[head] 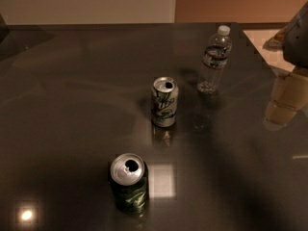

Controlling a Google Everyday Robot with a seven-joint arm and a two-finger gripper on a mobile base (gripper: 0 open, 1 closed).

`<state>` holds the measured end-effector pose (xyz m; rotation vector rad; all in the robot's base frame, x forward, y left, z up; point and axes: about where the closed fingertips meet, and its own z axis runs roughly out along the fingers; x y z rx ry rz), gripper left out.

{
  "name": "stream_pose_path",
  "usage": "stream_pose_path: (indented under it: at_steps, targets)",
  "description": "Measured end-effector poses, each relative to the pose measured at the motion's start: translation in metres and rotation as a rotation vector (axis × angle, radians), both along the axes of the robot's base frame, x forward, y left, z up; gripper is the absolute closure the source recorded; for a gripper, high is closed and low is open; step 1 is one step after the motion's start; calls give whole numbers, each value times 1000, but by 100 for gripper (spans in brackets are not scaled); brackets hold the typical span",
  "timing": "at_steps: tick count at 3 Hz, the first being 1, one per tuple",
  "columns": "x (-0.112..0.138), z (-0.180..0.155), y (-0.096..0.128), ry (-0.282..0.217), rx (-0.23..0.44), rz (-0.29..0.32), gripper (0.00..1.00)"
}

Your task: Move 7up can near green can

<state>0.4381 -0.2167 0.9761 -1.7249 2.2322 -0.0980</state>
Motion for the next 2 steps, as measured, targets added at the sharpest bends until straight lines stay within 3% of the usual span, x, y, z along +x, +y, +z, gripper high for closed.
stream_pose_path:
  at_steps: [1, 2]
  targets:
    - [0, 0, 0, 0, 0, 0, 0]
    - [10, 0, 11, 11, 44, 8, 0]
